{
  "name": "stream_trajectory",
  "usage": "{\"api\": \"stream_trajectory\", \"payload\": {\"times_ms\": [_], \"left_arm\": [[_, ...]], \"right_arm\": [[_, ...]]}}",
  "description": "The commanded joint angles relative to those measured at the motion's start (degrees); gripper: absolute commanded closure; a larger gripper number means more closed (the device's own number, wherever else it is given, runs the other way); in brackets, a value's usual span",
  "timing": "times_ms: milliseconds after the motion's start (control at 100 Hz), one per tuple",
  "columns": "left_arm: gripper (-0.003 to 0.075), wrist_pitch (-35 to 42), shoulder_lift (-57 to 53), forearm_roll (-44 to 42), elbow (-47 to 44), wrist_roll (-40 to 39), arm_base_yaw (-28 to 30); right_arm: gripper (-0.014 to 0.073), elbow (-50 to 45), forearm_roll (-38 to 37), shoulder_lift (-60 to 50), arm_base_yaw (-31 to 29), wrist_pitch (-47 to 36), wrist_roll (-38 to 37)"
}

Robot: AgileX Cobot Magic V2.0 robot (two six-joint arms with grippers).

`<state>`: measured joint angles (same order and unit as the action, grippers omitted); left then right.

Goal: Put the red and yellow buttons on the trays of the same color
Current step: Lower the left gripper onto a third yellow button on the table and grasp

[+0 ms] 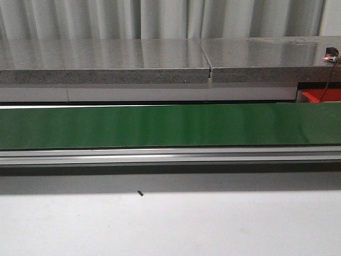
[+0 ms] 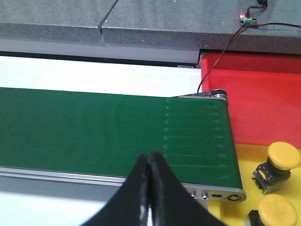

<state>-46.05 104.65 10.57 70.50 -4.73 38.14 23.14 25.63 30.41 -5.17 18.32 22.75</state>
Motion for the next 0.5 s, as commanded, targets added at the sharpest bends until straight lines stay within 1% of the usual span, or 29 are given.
{"api": "stream_trajectory", "payload": {"times_ms": [0, 350, 430, 490], "left_arm": [[0.0616, -0.5, -5.4, 0.3, 1.6, 0.3, 0.2], [0.0616, -4.0, -20.7, -0.3, 1.6, 0.5, 0.0], [0.0616, -4.7, -22.4, 1.9, 1.6, 3.0, -2.0], [0.0616, -4.7, -22.5, 3.3, 1.6, 3.7, -4.6]], "right_arm": [[0.0659, 1.5, 0.1, -0.1, 0.0, -3.5, 0.4], [0.0659, 1.5, 0.1, -0.1, 0.0, -3.5, 0.4], [0.0659, 1.5, 0.1, -0.1, 0.0, -3.5, 0.4], [0.0659, 1.5, 0.1, -0.1, 0.0, -3.5, 0.4]]}}
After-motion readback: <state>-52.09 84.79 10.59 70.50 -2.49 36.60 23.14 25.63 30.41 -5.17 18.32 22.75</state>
